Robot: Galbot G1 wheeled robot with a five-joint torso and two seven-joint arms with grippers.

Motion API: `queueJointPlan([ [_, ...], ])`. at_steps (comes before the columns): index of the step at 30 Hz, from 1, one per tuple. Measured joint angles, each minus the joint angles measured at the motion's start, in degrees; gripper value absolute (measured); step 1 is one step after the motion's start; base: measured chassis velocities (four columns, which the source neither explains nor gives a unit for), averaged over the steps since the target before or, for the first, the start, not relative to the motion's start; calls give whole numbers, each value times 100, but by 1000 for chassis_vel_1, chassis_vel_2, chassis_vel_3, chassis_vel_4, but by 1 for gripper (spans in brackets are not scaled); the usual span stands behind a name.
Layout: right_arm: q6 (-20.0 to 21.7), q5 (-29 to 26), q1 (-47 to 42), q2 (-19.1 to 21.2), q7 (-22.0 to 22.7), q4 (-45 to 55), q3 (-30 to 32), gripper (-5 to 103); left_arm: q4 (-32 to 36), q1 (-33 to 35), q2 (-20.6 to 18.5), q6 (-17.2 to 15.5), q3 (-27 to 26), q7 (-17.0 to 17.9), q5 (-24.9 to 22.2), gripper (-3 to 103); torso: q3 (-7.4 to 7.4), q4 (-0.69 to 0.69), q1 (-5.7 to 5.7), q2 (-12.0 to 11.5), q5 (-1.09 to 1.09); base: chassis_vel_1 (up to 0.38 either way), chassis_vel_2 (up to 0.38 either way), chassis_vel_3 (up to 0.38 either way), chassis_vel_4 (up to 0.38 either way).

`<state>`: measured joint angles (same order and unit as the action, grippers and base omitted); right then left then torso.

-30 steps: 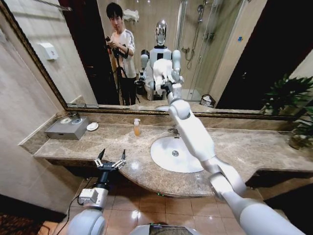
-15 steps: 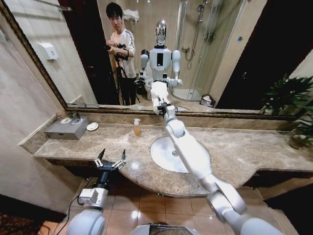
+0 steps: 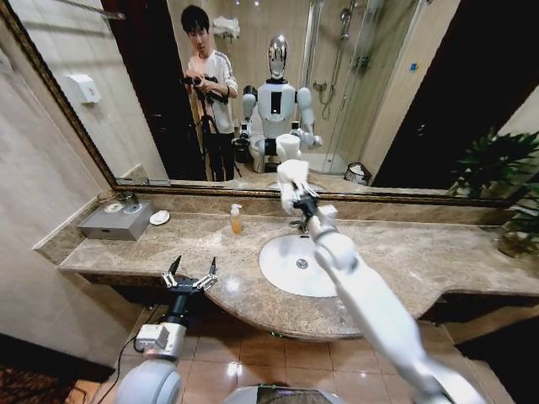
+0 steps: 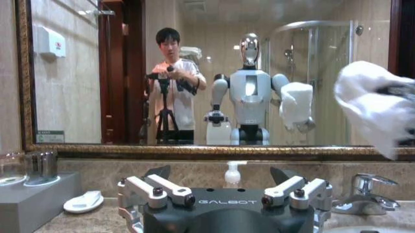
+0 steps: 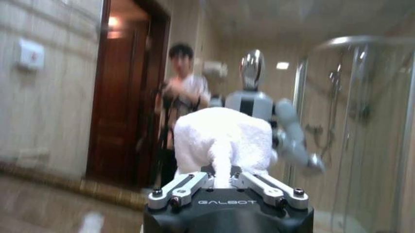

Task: Pick up the towel from the sink counter and wipe the mirror surface.

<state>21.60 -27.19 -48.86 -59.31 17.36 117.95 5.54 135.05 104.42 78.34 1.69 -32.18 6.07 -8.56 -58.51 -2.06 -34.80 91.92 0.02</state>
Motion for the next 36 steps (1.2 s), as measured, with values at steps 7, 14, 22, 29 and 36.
queueJointPlan([
  [7, 213, -113, -1072, 749, -77, 225, 847, 9, 0, 0, 1, 0, 0, 1, 0, 100, 0, -1, -1, 0, 1, 0, 0, 0, 0],
  [14, 143, -122, -1761, 1013, -877, -341, 1671, 9, 0, 0, 0, 0, -1, 2, 0, 100, -1, 2, 0, 0, 0, 0, 0, 0, 0],
  [22, 131, 430, -1402, 1557, -2765, -1374, 1245, 9, 0, 0, 0, 0, 0, 1, 0, 100, -2, -2, -2, 0, -2, 0, 0, 0, 0],
  [29, -75, 1488, -876, 1866, -4126, -2112, 751, 9, 0, 0, 0, 0, 0, 1, 0, 100, -1, 2, -2, 0, -4, 0, 0, 0, 0],
  [36, -234, 2248, -290, 1621, -4640, -2633, 454, 9, 0, 0, 0, 0, 0, 1, 0, 100, -1, 1, -2, 0, -5, 0, 0, 0, 0],
])
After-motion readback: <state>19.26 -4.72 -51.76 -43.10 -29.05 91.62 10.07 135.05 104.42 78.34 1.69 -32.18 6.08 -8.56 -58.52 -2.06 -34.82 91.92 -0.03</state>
